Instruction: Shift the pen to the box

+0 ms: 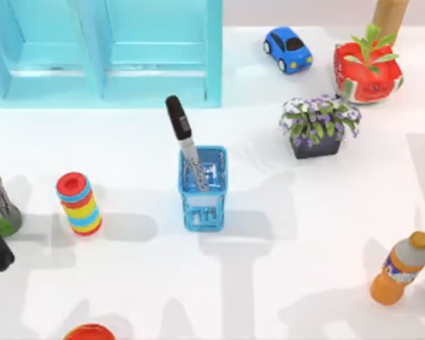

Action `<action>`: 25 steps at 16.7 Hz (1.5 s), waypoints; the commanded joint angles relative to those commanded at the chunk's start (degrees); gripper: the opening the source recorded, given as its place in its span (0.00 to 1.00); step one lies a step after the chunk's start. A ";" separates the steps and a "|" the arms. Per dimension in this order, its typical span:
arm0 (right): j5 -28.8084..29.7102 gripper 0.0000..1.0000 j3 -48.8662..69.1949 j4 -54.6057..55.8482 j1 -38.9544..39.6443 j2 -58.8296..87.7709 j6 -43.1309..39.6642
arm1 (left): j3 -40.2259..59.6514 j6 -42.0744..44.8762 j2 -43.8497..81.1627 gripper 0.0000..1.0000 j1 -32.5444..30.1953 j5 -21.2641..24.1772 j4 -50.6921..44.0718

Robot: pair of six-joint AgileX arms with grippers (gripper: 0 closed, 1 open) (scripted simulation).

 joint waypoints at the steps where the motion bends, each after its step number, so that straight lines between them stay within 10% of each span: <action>1: 0.00 1.00 0.00 0.00 0.00 0.00 0.00 | 0.00 0.00 0.00 1.00 0.00 0.00 0.00; 25: -15.31 1.00 47.27 13.62 34.71 91.73 3.42 | 0.00 0.00 0.00 1.00 0.00 0.00 0.00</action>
